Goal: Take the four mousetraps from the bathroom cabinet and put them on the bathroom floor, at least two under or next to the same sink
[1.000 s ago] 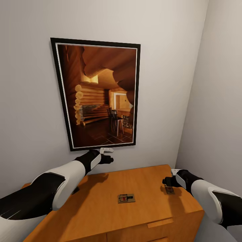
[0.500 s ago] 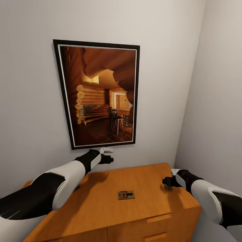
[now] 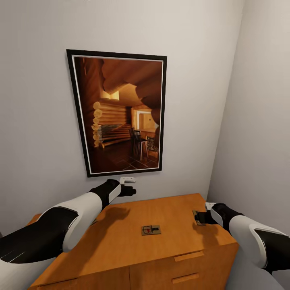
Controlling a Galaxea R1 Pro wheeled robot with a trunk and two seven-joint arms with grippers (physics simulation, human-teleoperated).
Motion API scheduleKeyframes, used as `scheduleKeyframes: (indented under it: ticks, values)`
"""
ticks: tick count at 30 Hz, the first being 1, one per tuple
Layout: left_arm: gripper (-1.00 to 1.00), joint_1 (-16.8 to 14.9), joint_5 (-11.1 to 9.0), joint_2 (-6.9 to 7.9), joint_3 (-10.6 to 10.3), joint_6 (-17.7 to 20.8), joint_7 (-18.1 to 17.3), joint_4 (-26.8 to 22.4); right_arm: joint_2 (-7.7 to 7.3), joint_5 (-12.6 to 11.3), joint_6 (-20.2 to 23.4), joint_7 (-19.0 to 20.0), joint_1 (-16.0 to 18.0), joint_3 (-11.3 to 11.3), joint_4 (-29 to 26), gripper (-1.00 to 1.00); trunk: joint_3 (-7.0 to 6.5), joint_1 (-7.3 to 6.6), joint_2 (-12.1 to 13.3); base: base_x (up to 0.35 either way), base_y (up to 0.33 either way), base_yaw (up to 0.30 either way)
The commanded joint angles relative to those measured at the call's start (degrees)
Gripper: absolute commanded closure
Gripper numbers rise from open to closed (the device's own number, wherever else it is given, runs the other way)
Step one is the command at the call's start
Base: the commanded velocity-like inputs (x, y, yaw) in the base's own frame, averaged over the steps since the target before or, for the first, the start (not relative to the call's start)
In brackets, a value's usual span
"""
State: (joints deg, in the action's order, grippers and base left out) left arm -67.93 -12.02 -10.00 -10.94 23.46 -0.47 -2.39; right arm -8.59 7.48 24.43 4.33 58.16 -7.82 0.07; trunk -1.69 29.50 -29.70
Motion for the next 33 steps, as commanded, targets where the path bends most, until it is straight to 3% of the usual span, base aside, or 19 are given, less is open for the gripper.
scheduleKeyframes:
  ticks: [1, 21, 33]
  values:
    - [-1.0, -0.01, -0.47, 0.0, -0.49, 0.23, -0.05, -0.05, -0.02, 0.61, 0.18, 0.24, 0.02, -0.44, 0.01, -1.0, 0.02, 0.02, -0.04, -0.01, 0.0, 0.0]
    - [-1.0, -0.01, -0.46, 0.0, -0.49, 0.19, -0.05, -0.05, -0.1, 0.69, 0.13, 0.24, 0.02, -0.44, -0.04, -1.0, 0.02, 0.02, -0.04, 0.001, 0.0, 0.0]
    - [-1.0, -0.01, -0.31, 0.0, -0.49, 0.13, -0.06, -0.02, -0.03, 0.7, 0.12, 0.24, 0.02, -0.44, -0.07, -1.0, 0.02, 0.02, -0.04, 0.129, 0.0, 0.0]
